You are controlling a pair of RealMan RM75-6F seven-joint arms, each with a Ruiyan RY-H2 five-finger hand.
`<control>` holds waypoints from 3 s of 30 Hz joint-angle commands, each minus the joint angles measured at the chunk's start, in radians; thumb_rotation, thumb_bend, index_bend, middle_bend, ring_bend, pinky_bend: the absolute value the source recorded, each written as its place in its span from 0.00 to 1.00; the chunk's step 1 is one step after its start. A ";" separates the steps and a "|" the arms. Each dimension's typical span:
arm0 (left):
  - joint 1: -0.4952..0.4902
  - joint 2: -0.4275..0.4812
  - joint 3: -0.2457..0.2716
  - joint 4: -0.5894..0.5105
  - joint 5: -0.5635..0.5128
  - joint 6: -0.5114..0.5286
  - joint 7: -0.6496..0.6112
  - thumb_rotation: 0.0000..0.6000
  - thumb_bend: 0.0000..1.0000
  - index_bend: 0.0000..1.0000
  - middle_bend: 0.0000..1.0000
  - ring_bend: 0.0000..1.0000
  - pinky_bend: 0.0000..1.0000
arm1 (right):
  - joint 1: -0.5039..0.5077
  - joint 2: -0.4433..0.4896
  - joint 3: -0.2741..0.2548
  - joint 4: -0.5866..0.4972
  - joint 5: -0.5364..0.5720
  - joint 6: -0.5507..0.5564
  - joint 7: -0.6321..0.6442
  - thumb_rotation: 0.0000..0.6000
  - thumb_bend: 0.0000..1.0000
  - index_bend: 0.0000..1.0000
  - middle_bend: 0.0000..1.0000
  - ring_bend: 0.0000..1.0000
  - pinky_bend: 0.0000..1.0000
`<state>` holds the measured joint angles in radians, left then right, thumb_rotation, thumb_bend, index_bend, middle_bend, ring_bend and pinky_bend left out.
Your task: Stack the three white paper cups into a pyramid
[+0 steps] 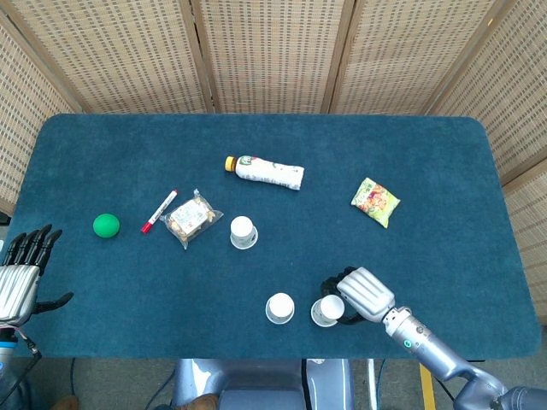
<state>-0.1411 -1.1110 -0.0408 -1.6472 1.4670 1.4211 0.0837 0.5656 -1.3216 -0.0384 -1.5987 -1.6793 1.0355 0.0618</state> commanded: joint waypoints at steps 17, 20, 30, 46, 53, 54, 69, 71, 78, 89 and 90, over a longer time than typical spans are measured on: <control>-0.005 0.008 0.001 0.000 -0.008 -0.017 -0.007 1.00 0.00 0.00 0.00 0.00 0.00 | -0.006 0.018 -0.016 -0.046 -0.014 0.028 -0.089 1.00 0.00 0.00 0.00 0.03 0.14; -0.004 0.008 0.000 0.001 -0.008 -0.014 -0.010 1.00 0.00 0.00 0.00 0.00 0.00 | -0.024 0.045 -0.020 -0.062 -0.036 0.079 -0.088 1.00 0.00 0.00 0.00 0.03 0.13; -0.022 -0.018 -0.004 0.031 0.025 -0.015 -0.015 1.00 0.00 0.00 0.00 0.00 0.00 | -0.195 0.119 0.046 0.245 -0.019 0.466 -0.001 1.00 0.00 0.00 0.00 0.00 0.00; -0.476 -0.134 -0.177 0.118 0.046 -0.458 0.094 1.00 0.00 0.03 0.00 0.00 0.00 | -0.353 0.109 0.054 0.149 0.127 0.516 -0.107 1.00 0.00 0.00 0.00 0.00 0.00; -0.662 -0.268 -0.231 0.229 -0.079 -0.650 0.183 1.00 0.00 0.11 0.00 0.07 0.11 | -0.356 0.116 0.070 0.146 0.150 0.483 -0.111 1.00 0.00 0.00 0.00 0.00 0.00; -0.686 -0.291 -0.238 0.244 -0.101 -0.671 0.193 1.00 0.00 0.13 0.00 0.08 0.13 | -0.355 0.116 0.072 0.148 0.152 0.476 -0.107 1.00 0.00 0.00 0.00 0.00 0.00; -0.863 -0.438 -0.211 0.396 -0.268 -0.812 0.296 1.00 0.00 0.21 0.12 0.20 0.27 | -0.369 0.125 0.095 0.162 0.171 0.453 -0.075 1.00 0.00 0.03 0.00 0.00 0.00; -0.871 -0.449 -0.206 0.405 -0.276 -0.811 0.295 1.00 0.00 0.23 0.13 0.21 0.28 | -0.370 0.126 0.097 0.163 0.169 0.455 -0.072 1.00 0.00 0.03 0.00 0.00 0.00; -0.903 -0.513 -0.193 0.470 -0.310 -0.814 0.283 1.00 0.00 0.28 0.17 0.25 0.32 | -0.373 0.125 0.103 0.165 0.168 0.450 -0.067 1.00 0.00 0.03 0.00 0.00 0.00; -0.929 -0.569 -0.185 0.536 -0.311 -0.772 0.259 1.00 0.22 0.51 0.37 0.42 0.39 | -0.379 0.125 0.108 0.179 0.143 0.465 -0.038 1.00 0.00 0.06 0.00 0.00 0.00; -0.930 -0.565 -0.183 0.530 -0.311 -0.772 0.260 1.00 0.22 0.52 0.38 0.42 0.39 | -0.380 0.125 0.109 0.180 0.142 0.465 -0.036 1.00 0.00 0.06 0.00 0.00 0.00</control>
<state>-1.0688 -1.6806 -0.2262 -1.1113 1.1565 0.6501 0.3431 0.1863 -1.1969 0.0701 -1.4192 -1.5366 1.5004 0.0249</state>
